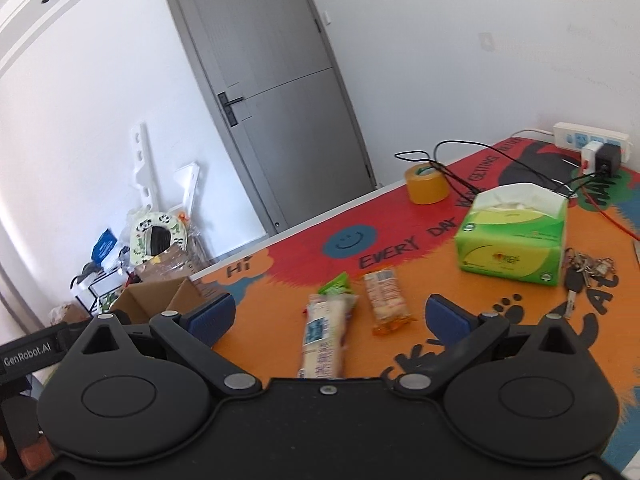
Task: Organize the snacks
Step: 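Move both tools back from the box toward the remaining snacks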
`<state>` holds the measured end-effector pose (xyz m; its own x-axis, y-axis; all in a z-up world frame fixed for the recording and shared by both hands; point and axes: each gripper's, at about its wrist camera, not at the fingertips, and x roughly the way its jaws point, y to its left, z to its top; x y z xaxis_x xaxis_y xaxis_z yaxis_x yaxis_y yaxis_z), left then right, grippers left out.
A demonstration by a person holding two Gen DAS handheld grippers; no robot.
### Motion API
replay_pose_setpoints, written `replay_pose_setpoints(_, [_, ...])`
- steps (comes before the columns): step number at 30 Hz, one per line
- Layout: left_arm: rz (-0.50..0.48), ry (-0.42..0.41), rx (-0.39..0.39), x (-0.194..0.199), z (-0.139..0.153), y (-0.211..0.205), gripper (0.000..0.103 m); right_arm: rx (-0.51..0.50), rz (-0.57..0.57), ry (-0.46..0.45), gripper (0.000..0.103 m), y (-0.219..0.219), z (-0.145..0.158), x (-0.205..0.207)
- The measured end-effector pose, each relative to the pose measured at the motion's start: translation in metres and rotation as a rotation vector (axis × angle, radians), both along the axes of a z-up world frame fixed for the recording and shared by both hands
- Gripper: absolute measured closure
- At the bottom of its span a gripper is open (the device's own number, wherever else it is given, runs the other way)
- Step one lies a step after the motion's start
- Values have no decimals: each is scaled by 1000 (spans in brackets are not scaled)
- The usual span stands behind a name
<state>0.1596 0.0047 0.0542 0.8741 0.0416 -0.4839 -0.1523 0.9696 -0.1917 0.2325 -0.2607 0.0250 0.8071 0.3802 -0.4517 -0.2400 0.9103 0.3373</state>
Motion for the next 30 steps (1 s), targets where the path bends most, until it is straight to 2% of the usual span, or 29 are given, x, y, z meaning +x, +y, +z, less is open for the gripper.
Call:
replay_pose_setpoints(8, [-50, 16, -16, 19, -11, -22, 7, -5, -44, 15, 3, -21, -11, 11])
replay_pose_setpoints(21, [-82, 92, -44, 61, -39, -48, 10, -2, -32, 74, 5, -34, -37, 38])
replay_pose_setpoints(30, [-95, 152, -66, 90, -65, -62, 20, 17, -26, 131, 5, -43, -62, 63])
